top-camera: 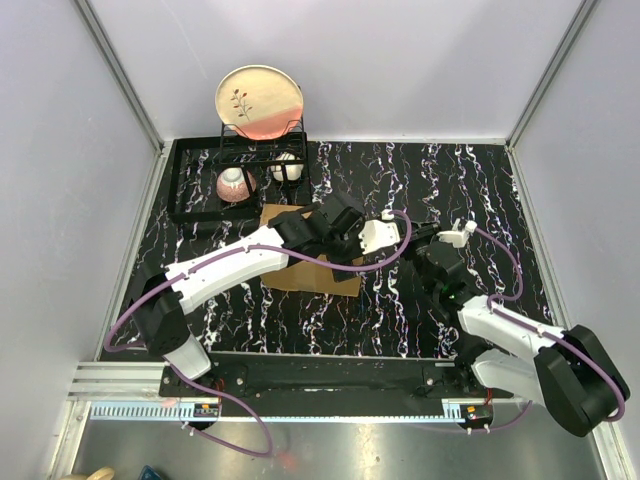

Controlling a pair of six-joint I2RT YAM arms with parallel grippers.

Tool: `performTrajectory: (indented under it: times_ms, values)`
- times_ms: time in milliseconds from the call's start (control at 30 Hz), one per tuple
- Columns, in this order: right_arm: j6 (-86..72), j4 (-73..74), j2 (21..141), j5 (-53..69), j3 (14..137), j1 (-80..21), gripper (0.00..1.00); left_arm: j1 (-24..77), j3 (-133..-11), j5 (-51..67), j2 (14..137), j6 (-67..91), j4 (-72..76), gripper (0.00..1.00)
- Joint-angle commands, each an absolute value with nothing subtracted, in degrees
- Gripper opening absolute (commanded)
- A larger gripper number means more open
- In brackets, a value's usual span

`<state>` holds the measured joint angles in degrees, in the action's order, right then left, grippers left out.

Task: Unpack the express box
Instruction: Cut the express box at the center of the board.

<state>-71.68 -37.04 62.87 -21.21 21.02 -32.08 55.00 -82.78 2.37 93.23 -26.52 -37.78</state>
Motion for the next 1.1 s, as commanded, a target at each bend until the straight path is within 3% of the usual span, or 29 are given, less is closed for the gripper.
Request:
performTrajectory:
  times_ms: [0,1067]
  values:
    - [-70.66,-34.72,61.09,-14.77,22.32,-35.77,0.00,53.70,-82.97,-3.34,94.22,-24.87,-31.82,0.99]
    - [-73.12,-25.75,51.06,-18.11,19.34,-44.21,0.00,52.47,-84.90,-6.15,96.59,-22.24,-31.03,0.99]
